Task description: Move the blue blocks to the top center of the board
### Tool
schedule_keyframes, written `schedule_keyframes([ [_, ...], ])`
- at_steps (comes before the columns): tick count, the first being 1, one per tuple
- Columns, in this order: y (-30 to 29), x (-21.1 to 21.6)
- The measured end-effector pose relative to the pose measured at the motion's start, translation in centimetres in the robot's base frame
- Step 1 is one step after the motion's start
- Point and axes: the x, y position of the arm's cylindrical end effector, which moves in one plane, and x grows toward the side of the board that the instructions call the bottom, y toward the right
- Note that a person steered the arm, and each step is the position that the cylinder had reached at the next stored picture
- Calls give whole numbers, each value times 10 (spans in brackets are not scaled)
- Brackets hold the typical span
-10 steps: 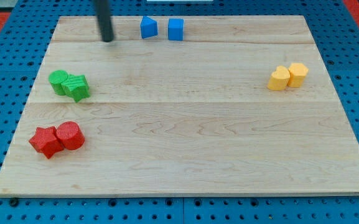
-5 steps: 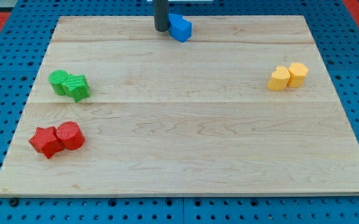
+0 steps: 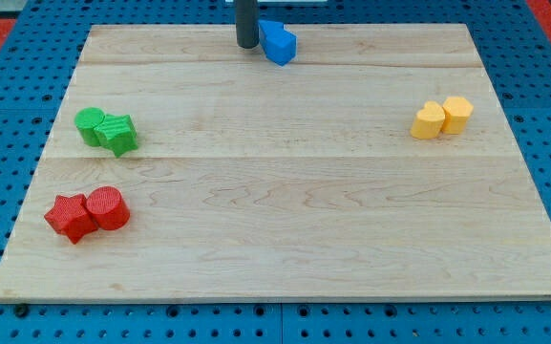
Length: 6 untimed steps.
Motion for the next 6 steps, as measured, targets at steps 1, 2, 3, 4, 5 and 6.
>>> schedule_keyframes([
  [1, 0, 0],
  [2, -1, 0],
  [3, -3, 0],
  [4, -7, 0],
  [5, -12, 0],
  [6, -15, 0],
])
